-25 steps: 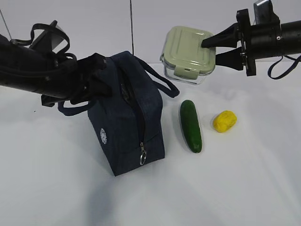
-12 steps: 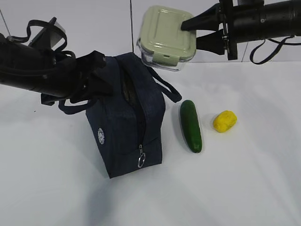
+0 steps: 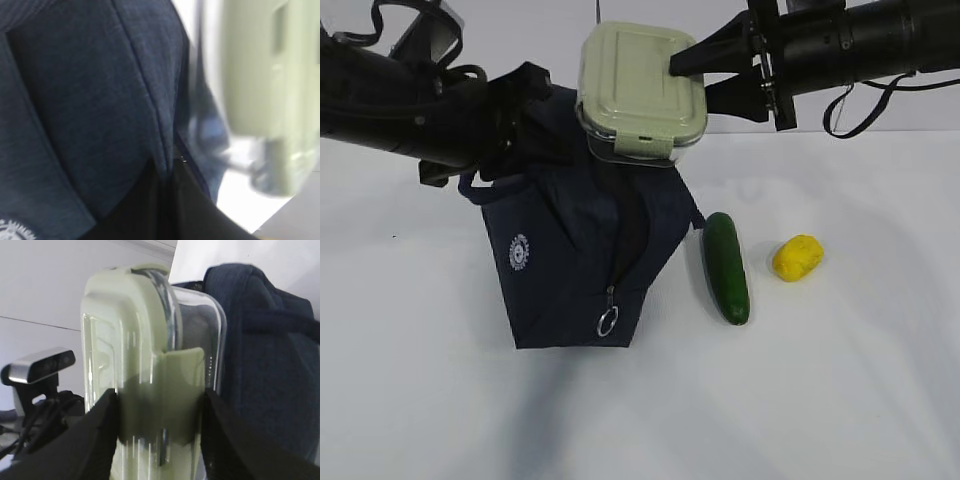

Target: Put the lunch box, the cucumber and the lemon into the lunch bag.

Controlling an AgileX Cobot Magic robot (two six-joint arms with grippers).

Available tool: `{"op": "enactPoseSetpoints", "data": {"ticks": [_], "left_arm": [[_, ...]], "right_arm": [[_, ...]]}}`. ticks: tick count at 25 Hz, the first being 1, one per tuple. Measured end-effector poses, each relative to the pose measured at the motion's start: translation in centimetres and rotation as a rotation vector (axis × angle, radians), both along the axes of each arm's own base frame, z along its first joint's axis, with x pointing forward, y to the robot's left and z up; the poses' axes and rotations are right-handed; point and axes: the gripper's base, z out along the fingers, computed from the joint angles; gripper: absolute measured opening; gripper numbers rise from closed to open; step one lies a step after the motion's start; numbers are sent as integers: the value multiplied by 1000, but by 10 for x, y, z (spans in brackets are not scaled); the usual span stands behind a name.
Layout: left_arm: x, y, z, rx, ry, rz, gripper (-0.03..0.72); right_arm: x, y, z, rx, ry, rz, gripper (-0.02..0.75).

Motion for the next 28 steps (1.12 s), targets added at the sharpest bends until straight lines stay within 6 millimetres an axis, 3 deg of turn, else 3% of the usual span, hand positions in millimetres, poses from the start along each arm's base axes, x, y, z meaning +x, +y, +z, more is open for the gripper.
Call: {"op": "enactPoseSetpoints", "data": {"ticks": [13, 18, 28], "left_arm": [[-1, -4, 7, -13, 2, -54, 0], [-2, -4, 7, -12, 5, -62, 0], [-4, -5, 6, -15, 16, -81, 0]], "right_arm": [[-1, 0, -22, -149, 11, 68, 358], [-2, 17, -41, -173, 36, 118, 358], [-8, 33, -44, -204, 22, 172, 357]]}}
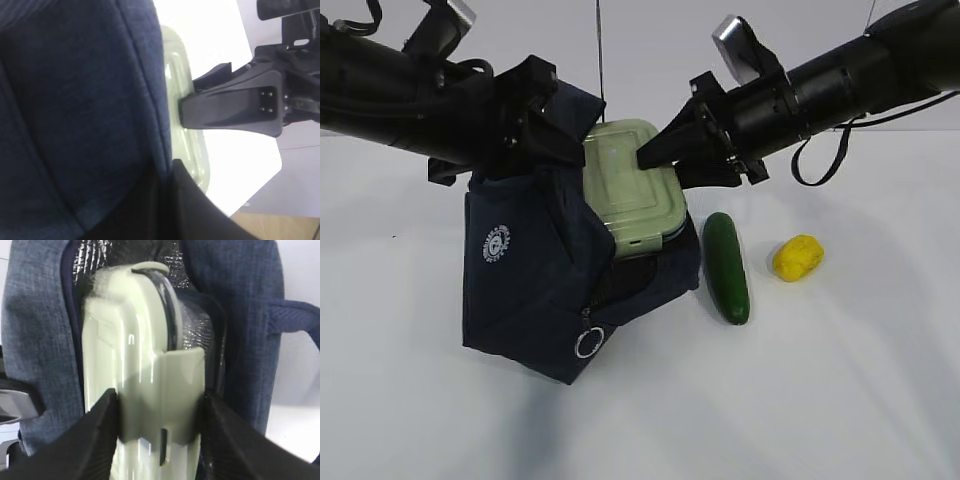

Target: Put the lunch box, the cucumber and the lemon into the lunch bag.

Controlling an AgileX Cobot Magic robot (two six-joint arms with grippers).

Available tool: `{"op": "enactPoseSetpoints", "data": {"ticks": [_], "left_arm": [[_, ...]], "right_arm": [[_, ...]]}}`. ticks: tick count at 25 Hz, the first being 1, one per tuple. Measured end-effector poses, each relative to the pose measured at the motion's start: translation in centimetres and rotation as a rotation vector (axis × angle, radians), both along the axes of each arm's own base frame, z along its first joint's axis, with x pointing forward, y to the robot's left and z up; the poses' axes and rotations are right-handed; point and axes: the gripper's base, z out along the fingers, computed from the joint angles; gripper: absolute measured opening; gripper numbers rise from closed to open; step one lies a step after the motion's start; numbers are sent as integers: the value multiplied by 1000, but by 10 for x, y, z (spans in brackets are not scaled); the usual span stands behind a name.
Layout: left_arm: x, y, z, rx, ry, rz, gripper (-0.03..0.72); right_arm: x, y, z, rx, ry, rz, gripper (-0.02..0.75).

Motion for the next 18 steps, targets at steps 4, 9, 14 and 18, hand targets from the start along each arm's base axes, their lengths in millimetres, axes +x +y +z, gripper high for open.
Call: {"op": "enactPoseSetpoints", "data": {"ticks": [4, 9, 14, 18], "left_arm": [[-1, -1, 0, -3, 5, -11, 0], [-2, -1, 1, -6, 8, -18, 0], [-2, -1, 1, -6, 8, -18, 0], [-2, -1, 1, -9, 9, -17, 0]], "right_arm": [[-4, 12, -1, -2, -2, 29, 357], [-8, 25, -3, 10, -15, 55, 357], [-6, 34, -5, 20, -58, 50, 357], [-5, 41, -13, 35, -56, 60, 357]]}}
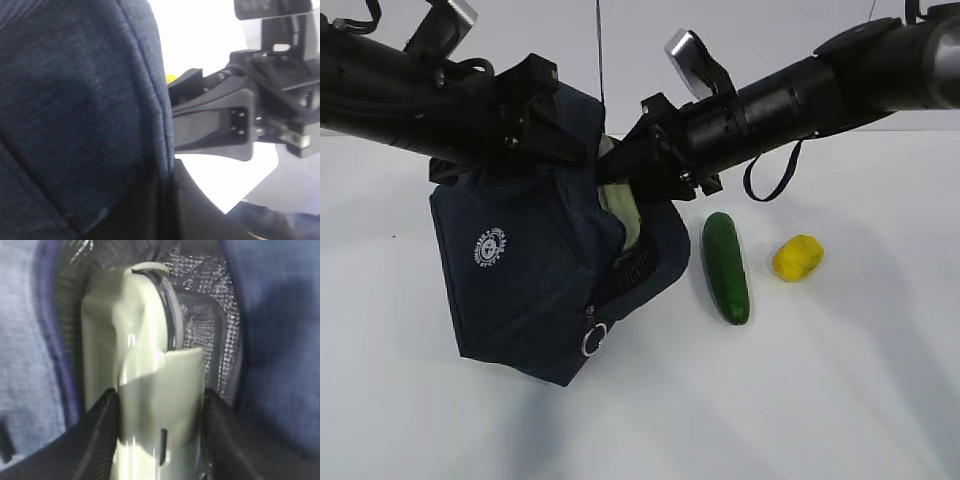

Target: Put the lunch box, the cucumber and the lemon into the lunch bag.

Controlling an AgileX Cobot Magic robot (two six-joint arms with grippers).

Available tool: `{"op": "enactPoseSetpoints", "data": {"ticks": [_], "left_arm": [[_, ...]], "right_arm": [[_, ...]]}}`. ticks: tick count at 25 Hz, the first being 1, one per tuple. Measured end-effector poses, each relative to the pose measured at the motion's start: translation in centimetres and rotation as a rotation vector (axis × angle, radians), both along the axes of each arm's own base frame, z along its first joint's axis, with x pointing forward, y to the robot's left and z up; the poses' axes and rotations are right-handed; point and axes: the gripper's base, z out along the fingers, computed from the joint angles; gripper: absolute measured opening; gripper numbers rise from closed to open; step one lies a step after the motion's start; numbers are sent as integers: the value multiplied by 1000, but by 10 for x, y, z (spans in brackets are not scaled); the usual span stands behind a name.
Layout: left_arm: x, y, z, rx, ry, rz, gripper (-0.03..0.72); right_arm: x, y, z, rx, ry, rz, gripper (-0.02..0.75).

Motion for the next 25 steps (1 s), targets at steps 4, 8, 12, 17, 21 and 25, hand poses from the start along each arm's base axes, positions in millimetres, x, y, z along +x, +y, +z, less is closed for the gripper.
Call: {"op": "enactPoseSetpoints", "data": {"ticks": [4, 8, 12, 17, 21, 25], "left_arm": [[0, 0, 0, -1, 1, 1, 0], [0, 0, 0, -3, 1, 1, 0], [0, 0, 0, -3, 1, 2, 0], [0, 0, 0, -3, 0, 3, 0], [0, 0, 0, -3, 0, 3, 0], [0, 0, 0, -3, 0, 5, 0]], "right_arm": [[2, 2, -8, 4, -4, 5, 357], [3, 3, -8, 7, -46, 18, 357], [3, 3, -8, 5, -72, 23, 357], [3, 3, -8, 4, -86, 30, 357], [3, 3, -8, 3, -88, 29, 360], [3, 3, -8, 3, -88, 29, 392]]}}
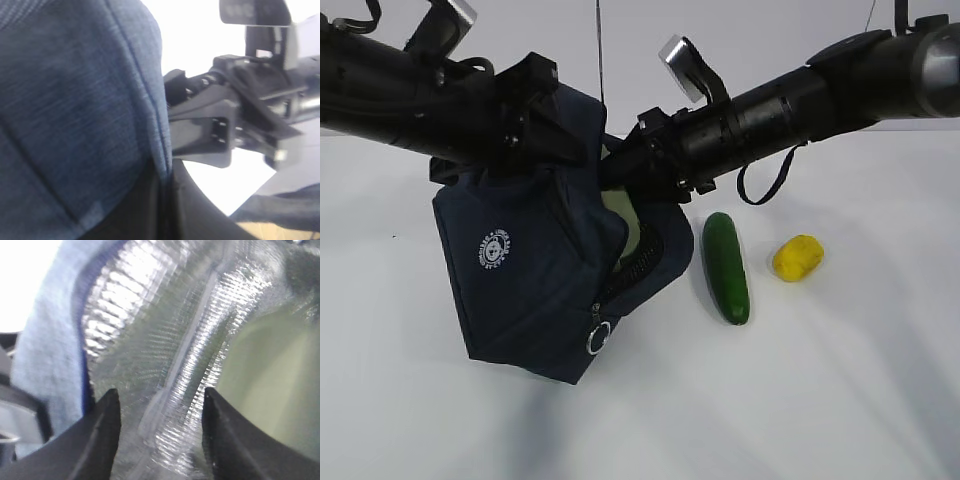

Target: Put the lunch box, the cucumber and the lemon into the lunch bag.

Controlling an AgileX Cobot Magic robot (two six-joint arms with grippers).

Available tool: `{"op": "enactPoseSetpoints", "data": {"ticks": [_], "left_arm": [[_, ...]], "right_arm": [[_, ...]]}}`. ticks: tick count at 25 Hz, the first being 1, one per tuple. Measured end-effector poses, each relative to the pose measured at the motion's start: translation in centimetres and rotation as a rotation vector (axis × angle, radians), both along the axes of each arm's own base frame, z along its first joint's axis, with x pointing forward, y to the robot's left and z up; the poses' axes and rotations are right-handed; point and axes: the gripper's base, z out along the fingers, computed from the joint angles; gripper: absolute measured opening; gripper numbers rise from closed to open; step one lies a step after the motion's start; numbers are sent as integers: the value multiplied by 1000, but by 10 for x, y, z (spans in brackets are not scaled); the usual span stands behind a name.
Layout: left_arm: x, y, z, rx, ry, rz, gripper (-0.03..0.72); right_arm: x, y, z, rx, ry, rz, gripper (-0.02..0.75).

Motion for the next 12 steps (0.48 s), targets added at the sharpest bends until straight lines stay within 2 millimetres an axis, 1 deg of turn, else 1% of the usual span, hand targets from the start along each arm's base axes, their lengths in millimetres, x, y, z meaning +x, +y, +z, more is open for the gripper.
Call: {"op": "enactPoseSetpoints", "data": {"ticks": [5, 12], "left_arm": [[2, 1, 0, 15, -17, 16, 0], [2, 3, -2, 43, -33, 12, 0]], "right_arm": [[0, 2, 5, 36, 7, 2, 395], [-2, 2, 6, 48, 16, 27, 393]]}}
